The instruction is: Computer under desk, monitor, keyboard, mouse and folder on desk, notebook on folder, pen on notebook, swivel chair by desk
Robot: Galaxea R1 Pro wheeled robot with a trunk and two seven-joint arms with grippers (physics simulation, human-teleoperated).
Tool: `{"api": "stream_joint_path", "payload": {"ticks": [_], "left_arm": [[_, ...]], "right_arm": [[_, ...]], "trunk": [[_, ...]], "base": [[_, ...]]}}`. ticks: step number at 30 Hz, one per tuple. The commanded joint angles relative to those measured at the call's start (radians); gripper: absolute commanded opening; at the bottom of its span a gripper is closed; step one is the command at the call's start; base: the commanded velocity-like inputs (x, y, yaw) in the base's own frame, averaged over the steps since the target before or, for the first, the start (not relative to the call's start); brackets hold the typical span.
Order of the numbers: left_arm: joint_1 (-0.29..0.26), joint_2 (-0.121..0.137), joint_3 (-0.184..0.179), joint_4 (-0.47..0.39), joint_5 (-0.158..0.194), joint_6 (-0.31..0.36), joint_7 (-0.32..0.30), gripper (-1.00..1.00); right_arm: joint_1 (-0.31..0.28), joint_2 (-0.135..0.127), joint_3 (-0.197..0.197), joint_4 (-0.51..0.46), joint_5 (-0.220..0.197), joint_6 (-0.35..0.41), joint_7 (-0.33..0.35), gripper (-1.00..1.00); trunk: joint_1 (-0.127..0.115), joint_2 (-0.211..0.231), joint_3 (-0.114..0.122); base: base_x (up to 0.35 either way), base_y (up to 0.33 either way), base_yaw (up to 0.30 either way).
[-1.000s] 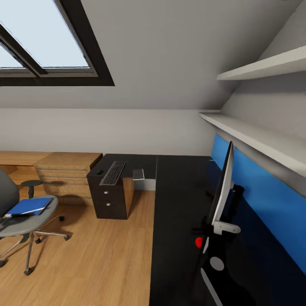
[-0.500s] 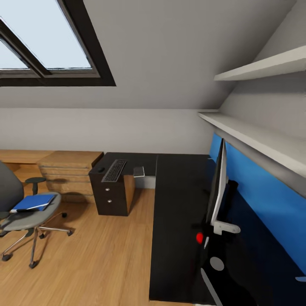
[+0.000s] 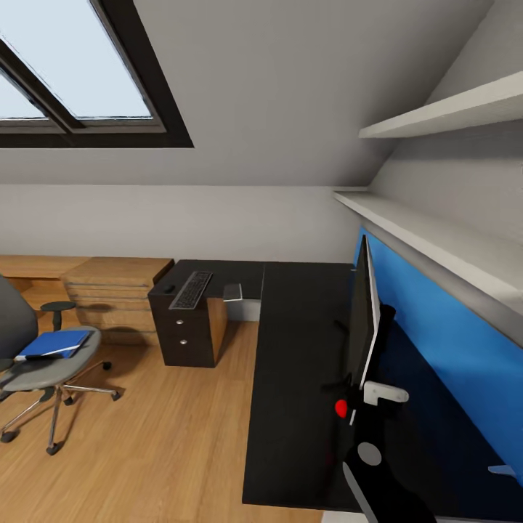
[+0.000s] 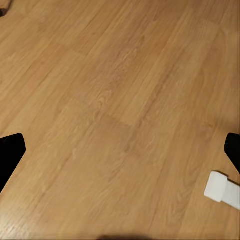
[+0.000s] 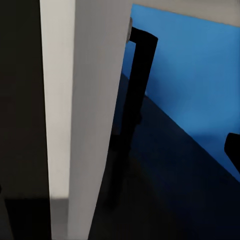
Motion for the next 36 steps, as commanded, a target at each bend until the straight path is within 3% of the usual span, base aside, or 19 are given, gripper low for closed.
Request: {"api": "stream_joint_path", "payload": {"ticks": [1,12,26,36], "left_arm": [[-0.001,0.001,-0.009,-0.001,0.002,-0.001,0.009,1.0],[-0.001,0.0,-0.009,-0.001,0.002,-0.002,0.009,1.0],[-0.001,0.0,-0.01,-0.001,-0.001,-0.006,0.008,1.0],[-0.001,0.0,-0.009,-0.001,-0.001,-0.006,0.004,1.0]], "right_arm": [[-0.001,-0.001,0.003,0.0,-0.002,-0.002,-0.006,1.0],[-0.001,-0.001,0.005,0.0,-0.002,-0.003,-0.005,1.0],[-0.001,-0.001,0.005,0.0,-0.001,-0.004,-0.005,1.0],[-0.001,-0.001,0.005,0.0,-0.002,-0.003,-0.003,1.0]], "trunk": [[0.001,-0.002,-0.002],[0.001,-0.002,-0.002],[0.001,-0.002,-0.002],[0.001,-0.002,-0.002]], "base": [[0.0,-0.003,0.0],[-0.11,-0.045,0.0],[-0.005,-0.172,0.0],[0.0,-0.032,0.0]]}}
